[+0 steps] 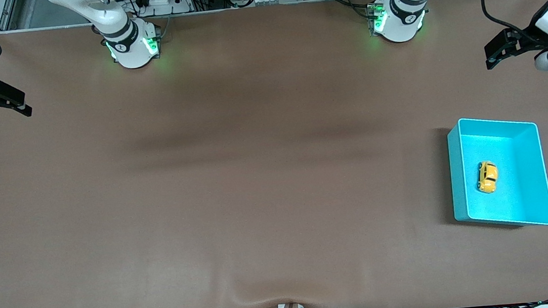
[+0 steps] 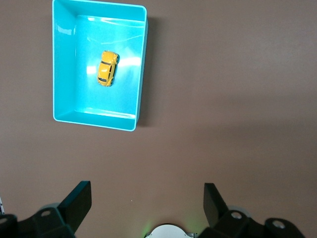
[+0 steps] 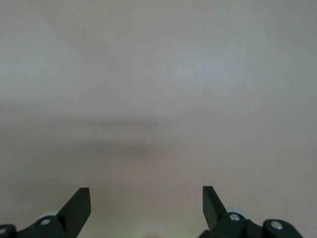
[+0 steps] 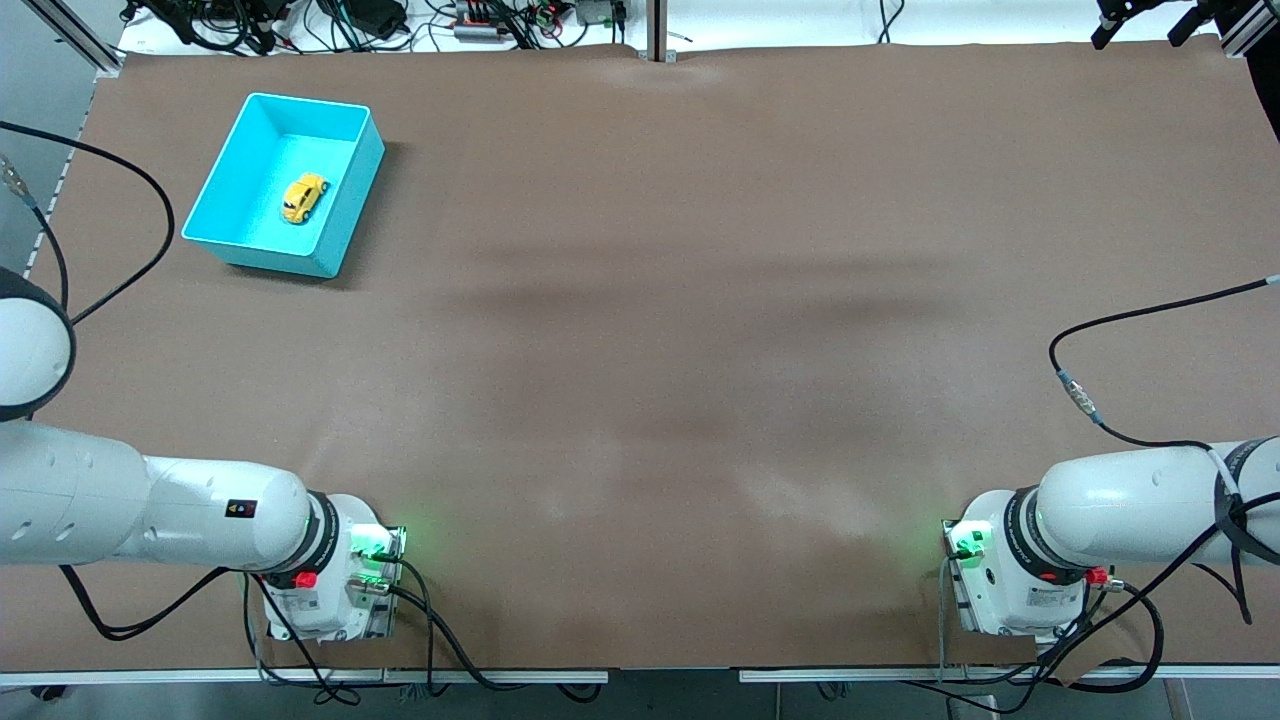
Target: Wind and store yellow beetle car
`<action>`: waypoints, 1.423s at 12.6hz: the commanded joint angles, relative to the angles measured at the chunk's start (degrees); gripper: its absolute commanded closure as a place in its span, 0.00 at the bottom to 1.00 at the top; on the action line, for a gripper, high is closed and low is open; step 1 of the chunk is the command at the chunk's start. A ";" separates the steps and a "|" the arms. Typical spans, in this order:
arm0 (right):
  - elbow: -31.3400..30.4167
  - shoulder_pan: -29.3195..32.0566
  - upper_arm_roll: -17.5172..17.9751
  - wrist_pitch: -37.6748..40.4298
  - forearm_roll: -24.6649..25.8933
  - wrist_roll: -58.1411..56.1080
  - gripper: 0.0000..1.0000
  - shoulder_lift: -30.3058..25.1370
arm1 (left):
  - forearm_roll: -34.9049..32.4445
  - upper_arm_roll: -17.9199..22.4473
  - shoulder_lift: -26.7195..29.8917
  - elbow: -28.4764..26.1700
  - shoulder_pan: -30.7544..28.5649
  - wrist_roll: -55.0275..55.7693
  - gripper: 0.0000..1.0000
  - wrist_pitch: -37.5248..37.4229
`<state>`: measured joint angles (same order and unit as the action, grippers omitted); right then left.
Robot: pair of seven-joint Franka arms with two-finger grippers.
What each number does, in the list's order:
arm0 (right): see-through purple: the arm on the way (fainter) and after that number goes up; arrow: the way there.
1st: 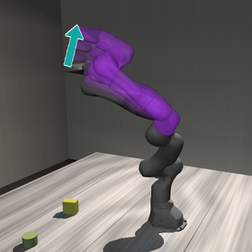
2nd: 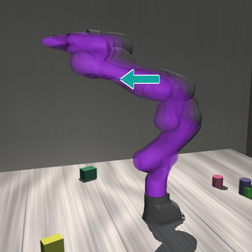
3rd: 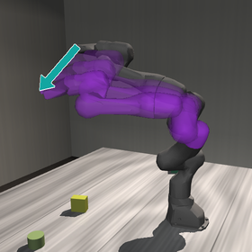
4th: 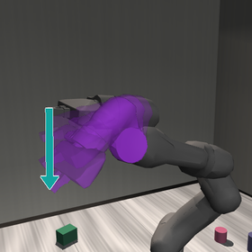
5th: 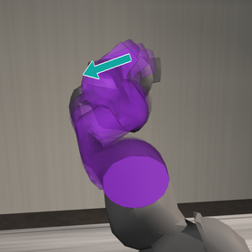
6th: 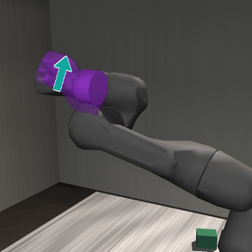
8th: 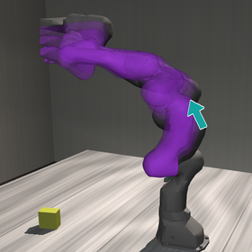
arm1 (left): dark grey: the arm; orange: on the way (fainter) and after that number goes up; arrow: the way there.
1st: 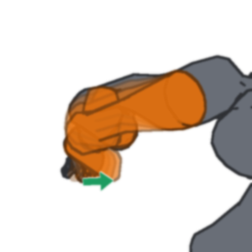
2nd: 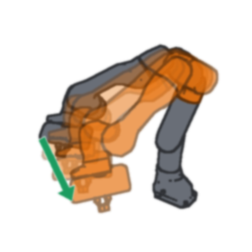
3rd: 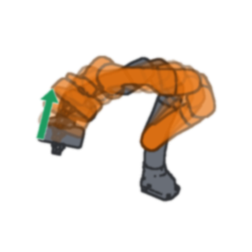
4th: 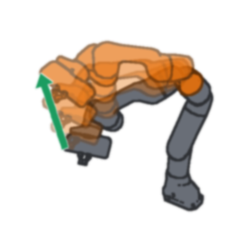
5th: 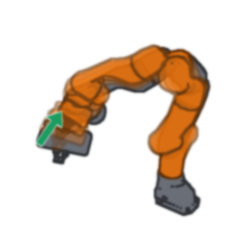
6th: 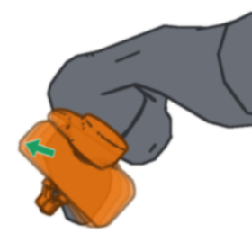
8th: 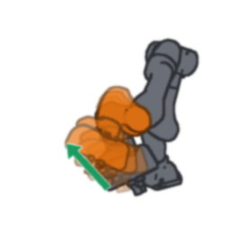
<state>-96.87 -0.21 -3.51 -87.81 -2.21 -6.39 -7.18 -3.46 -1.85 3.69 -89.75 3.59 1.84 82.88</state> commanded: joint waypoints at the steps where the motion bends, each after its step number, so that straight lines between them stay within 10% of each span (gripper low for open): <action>1: 0.89 -0.76 0.17 2.64 0.19 -0.73 0.00 0.14 | 1.08 0.27 -0.79 1.95 0.10 0.18 0.00 -1.58; 18: 1.06 -0.76 -0.01 2.73 0.28 -3.63 0.00 0.32 | 5.21 0.53 -0.88 2.03 0.01 0.35 0.00 -1.49</action>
<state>-96.86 -0.29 -2.98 -85.98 -2.21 -9.85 -7.16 0.56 -1.57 3.60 -89.49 3.58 1.84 82.82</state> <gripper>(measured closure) 0.000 0.000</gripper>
